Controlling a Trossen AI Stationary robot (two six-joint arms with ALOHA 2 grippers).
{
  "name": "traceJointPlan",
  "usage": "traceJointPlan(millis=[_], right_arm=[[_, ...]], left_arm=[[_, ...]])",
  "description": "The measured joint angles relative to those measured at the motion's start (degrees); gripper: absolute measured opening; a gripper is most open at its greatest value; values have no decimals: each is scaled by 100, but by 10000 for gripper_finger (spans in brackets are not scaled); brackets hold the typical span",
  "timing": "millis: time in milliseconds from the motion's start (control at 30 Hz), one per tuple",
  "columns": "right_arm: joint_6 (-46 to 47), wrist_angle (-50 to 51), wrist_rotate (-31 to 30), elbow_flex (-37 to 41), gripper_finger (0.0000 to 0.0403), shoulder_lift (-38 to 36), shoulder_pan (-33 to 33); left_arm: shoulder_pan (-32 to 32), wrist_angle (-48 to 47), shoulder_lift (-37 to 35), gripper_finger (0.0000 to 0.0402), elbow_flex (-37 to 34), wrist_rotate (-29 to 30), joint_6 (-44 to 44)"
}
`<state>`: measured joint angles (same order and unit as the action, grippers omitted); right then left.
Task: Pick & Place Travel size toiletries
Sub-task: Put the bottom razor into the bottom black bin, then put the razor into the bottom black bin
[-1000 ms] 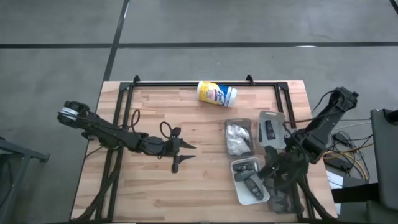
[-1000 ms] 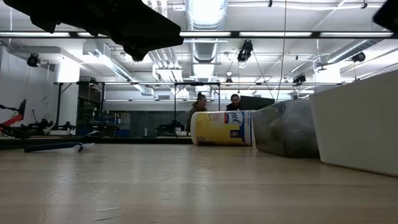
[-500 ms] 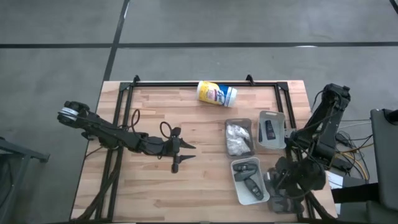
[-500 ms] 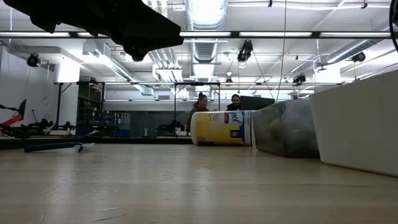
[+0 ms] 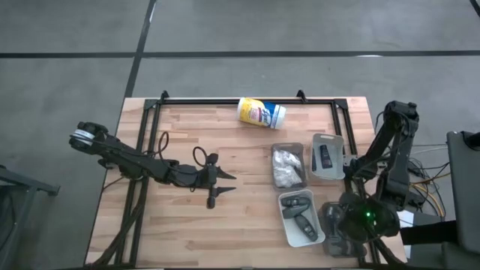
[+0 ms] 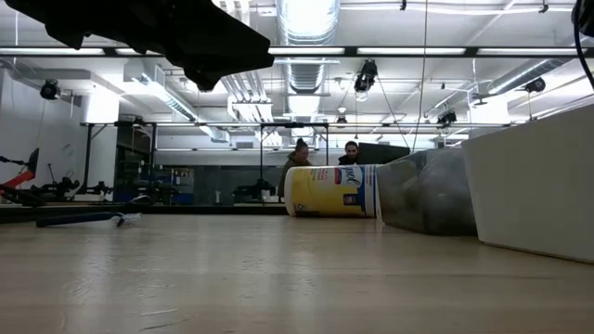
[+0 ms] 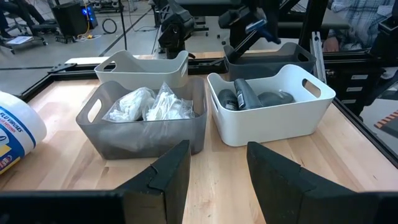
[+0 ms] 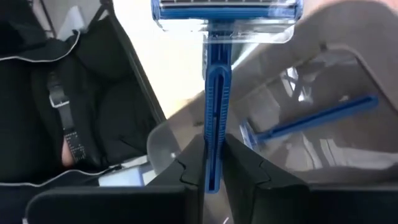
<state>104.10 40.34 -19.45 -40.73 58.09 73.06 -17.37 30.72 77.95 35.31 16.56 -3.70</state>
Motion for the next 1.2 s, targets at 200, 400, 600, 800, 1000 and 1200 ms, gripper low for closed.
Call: traceJointPlan(millis=[200, 400, 600, 800, 1000, 1200], right_arm=[[676, -24, 8, 31, 34, 205, 266], [1079, -24, 33, 31, 40, 443, 437], [1101, -23, 54, 31, 68, 571, 462], [1099, -23, 54, 31, 99, 572, 461], [1096, -26, 54, 31, 127, 567, 461], [1073, -41, 53, -17, 147, 549, 457]], left_arm=[[0, -7, 0, 165, 0, 1, -106], [-2, -55, 0, 165, 0, 2, -230], [-2, -81, 0, 165, 2, 0, -245], [-2, -81, 0, 165, 2, 2, -243], [-1, -94, 0, 165, 2, 2, -242], [-2, -133, -20, 165, 2, 2, -280]])
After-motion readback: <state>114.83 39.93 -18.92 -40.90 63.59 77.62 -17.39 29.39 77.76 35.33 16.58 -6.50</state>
